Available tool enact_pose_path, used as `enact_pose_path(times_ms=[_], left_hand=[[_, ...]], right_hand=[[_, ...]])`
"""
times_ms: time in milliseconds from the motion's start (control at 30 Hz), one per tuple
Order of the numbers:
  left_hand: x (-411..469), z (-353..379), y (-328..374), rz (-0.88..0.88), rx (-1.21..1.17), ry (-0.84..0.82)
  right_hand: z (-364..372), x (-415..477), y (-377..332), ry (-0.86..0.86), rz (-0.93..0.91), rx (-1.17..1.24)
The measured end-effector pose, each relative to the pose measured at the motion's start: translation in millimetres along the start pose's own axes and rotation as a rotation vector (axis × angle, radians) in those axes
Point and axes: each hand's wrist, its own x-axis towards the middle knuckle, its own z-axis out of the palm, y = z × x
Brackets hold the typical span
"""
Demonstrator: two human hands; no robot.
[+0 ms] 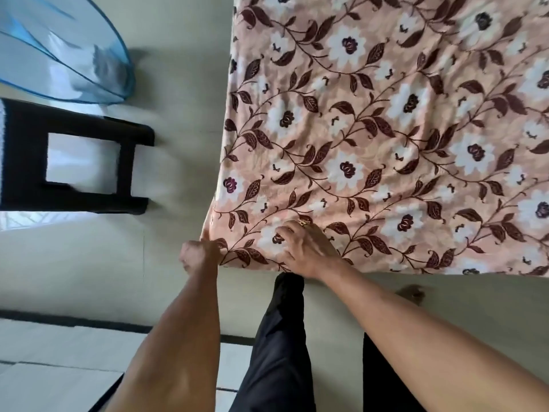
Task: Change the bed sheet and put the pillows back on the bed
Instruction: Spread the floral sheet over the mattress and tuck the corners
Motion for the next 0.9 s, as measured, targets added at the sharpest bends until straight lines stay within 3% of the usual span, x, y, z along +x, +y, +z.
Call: enact_pose_path(times_ms=[133, 167, 267, 333, 367, 467, 567, 633, 700, 767, 833, 900], left_hand=[[-11, 6, 13, 0.074, 0.066, 0.041], [-15, 10, 16, 0.172, 0.122, 0.106], [-25, 24, 10, 0.789, 0.334, 0.218], [-38, 41, 0, 1.146, 0.457, 0.028], [-45, 45, -1, 1.210, 0.565, -0.071], [-50, 66, 7, 1.125, 0.991, -0.178], [-91, 75, 42, 1.104, 1.286, -0.172], [-140, 89, 65, 1.223, 1.289, -0.055], [-187, 112, 76, 1.266, 1.143, -0.103], [-229, 149, 75, 1.373, 1.006, -0.287], [-271, 179, 68, 1.441, 1.068, -0.488], [-304, 203, 66, 1.516, 1.182, -0.464]], right_hand=[[-8, -4, 12, 0.007, 0.063, 0.056], [-11, -7, 17, 0.041, 0.066, 0.027], [-12, -14, 28, 0.081, 0.093, 0.011], [-4, -27, 43, 0.077, 0.142, 0.005], [2, -35, 51, 0.036, 0.172, -0.017], [12, -71, 88, -0.081, 0.260, -0.034], [9, -106, 132, 0.095, 0.300, 0.019], [4, -131, 167, 0.287, 0.361, 0.013], [4, -155, 206, 0.457, 0.470, -0.008], [11, -192, 252, 0.431, 0.638, -0.046], [24, -233, 293, 0.321, 0.745, -0.088], [29, -264, 322, 0.310, 0.737, -0.096]])
